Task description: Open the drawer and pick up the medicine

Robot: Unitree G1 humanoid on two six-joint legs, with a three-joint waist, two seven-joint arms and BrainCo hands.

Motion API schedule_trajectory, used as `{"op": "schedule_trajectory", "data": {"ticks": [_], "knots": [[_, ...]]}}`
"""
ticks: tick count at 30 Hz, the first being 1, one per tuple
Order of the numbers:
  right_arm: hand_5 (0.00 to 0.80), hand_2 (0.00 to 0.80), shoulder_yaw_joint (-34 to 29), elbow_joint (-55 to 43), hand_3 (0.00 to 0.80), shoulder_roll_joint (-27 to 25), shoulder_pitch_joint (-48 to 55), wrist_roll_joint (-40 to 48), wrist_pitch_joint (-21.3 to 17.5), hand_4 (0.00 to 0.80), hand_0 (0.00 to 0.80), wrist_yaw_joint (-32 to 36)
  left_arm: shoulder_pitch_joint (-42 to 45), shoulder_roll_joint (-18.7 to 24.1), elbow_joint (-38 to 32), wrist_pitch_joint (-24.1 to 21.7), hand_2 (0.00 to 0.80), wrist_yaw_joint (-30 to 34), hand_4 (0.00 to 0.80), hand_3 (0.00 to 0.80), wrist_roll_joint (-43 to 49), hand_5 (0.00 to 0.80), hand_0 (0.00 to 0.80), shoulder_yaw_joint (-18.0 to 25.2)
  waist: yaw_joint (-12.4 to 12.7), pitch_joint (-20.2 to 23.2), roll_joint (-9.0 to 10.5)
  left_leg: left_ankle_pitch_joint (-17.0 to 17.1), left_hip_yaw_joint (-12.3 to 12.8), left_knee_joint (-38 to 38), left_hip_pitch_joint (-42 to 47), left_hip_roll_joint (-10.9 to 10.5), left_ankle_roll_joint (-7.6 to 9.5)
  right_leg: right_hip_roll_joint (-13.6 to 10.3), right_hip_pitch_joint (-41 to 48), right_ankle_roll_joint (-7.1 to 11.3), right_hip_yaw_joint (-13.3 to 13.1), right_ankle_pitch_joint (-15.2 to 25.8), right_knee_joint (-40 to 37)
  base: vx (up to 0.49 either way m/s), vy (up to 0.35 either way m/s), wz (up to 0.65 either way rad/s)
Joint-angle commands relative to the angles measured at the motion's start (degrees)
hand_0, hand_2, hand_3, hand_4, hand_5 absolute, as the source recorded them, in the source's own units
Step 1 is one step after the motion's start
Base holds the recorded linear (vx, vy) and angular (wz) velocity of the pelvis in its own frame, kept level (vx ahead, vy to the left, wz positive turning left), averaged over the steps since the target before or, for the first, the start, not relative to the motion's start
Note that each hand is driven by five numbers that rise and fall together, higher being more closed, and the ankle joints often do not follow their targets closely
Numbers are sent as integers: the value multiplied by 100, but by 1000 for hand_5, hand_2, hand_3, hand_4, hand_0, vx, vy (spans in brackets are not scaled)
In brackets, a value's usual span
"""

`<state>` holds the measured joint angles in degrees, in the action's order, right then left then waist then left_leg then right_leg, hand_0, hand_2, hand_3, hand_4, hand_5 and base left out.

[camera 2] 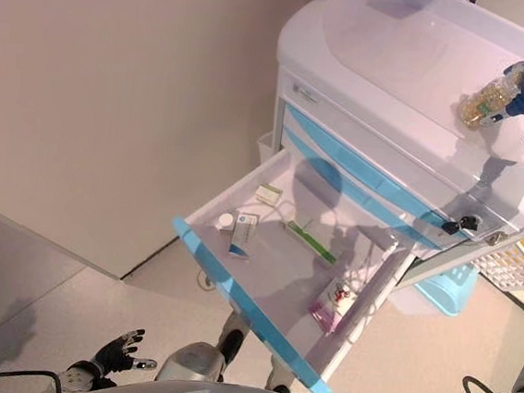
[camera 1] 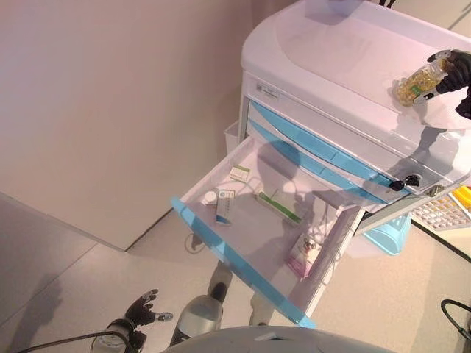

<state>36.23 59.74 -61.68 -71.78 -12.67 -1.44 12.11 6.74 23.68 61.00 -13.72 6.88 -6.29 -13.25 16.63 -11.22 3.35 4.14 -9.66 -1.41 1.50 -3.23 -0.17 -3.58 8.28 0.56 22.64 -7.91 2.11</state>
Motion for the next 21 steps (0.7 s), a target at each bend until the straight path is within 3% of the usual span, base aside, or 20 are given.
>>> {"op": "schedule_trajectory", "data": {"ticks": [1, 12, 21], "knots": [[0, 0, 122, -682, 0, -502, -277, 469, -148, 0, 0, -671, 109, 214, -144, -150, 0, 1, 0, 0, -93, 0, 0, -83, -45, 4, 54, -545, 332, 160, 65, -235, 118, -147, -370, 227, -212, 395, 260, 0, 0, 0], [0, 0, 29, -1517, 0, -1015, -754, 1900, -95, 0, 0, -1583, 170, 229, -11, -257, 0, -40, 0, 0, -152, 0, 0, -54, -350, 177, 108, -654, 586, 154, 246, -173, 126, -125, -315, 223, -394, 329, 336, 0, -16, -7], [0, 0, -828, -1924, 0, -1114, -345, 2887, 64, 0, 0, -2476, 111, 193, 174, -208, 0, 62, 0, 0, -91, 0, 0, -48, -630, 282, 81, -749, 854, 161, 350, -145, 142, -83, -315, 228, -597, 311, 330, -22, -18, -16]]}}
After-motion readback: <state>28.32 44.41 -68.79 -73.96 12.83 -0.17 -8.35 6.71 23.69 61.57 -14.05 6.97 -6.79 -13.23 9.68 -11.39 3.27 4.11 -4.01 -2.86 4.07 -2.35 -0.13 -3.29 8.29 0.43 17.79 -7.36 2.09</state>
